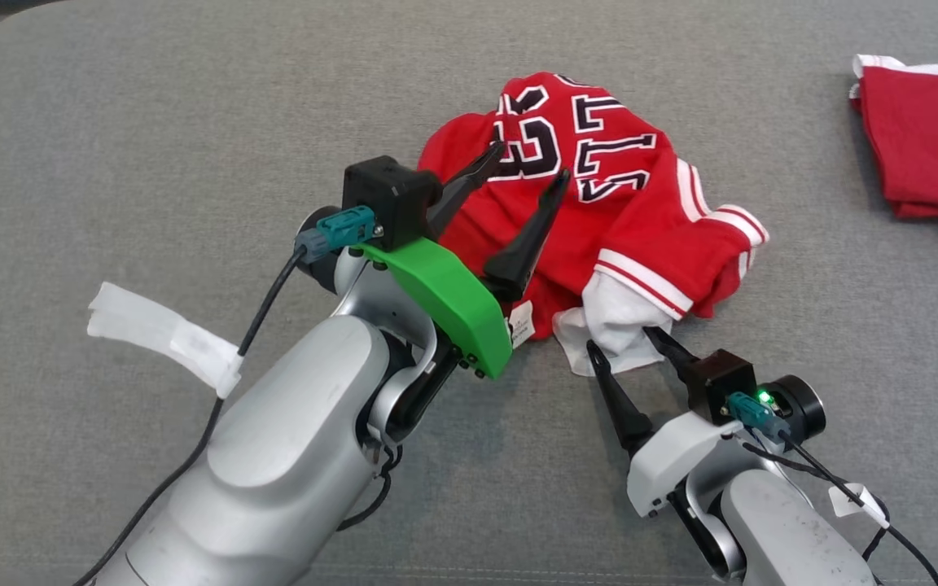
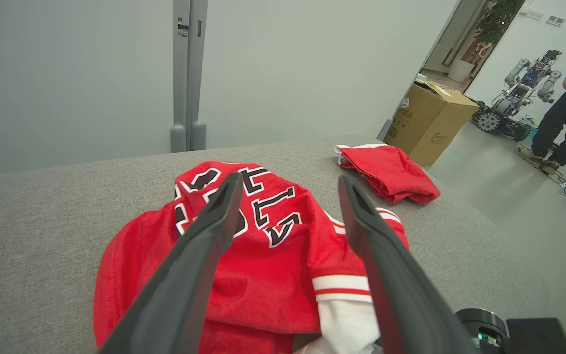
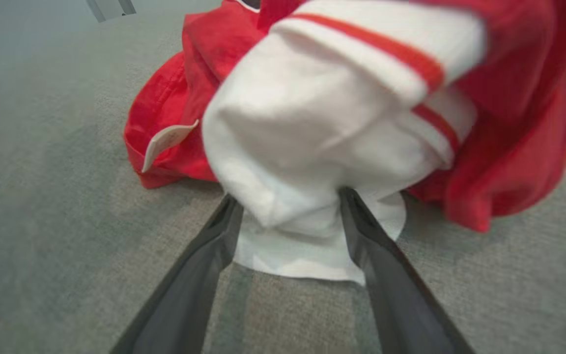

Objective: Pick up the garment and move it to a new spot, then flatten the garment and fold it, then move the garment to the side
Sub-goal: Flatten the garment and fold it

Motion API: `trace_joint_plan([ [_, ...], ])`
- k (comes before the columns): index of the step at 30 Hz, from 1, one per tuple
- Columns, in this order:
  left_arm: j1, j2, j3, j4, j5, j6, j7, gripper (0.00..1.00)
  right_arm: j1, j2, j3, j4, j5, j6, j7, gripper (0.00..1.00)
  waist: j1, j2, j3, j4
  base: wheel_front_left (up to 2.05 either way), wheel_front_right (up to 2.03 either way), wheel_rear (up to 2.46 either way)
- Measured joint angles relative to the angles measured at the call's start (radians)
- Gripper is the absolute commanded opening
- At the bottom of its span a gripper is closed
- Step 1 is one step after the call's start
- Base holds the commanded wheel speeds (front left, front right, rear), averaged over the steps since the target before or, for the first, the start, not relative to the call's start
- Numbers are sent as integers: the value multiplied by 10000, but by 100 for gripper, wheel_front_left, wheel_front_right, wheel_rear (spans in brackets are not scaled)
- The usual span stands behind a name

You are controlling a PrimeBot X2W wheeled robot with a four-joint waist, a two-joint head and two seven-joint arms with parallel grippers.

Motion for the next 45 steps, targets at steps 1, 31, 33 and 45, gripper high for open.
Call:
trace_joint_plan([
  [1,105,4,-2,15,0,25,-44,100,-36,2,-29,59,36,0,4,100,0,0,-12,134,0,0,0],
  [31,1938,148,541,178,-443,339,-1206,100,-3693,-263,-1841,-4416,4704,1438,4410,0,0,0,-1049,599,0,0,0],
  [33,1994,140,514,138,-453,339,-1229,100,-4000,-435,-2113,-4575,4851,1200,4980,0,0,0,-1127,556,0,0,0],
  [45,2341,111,357,56,-617,384,-1394,100,-4975,-2500,-4452,-4738,5428,-378,7938,0,0,0,-1334,477,0,0,0],
])
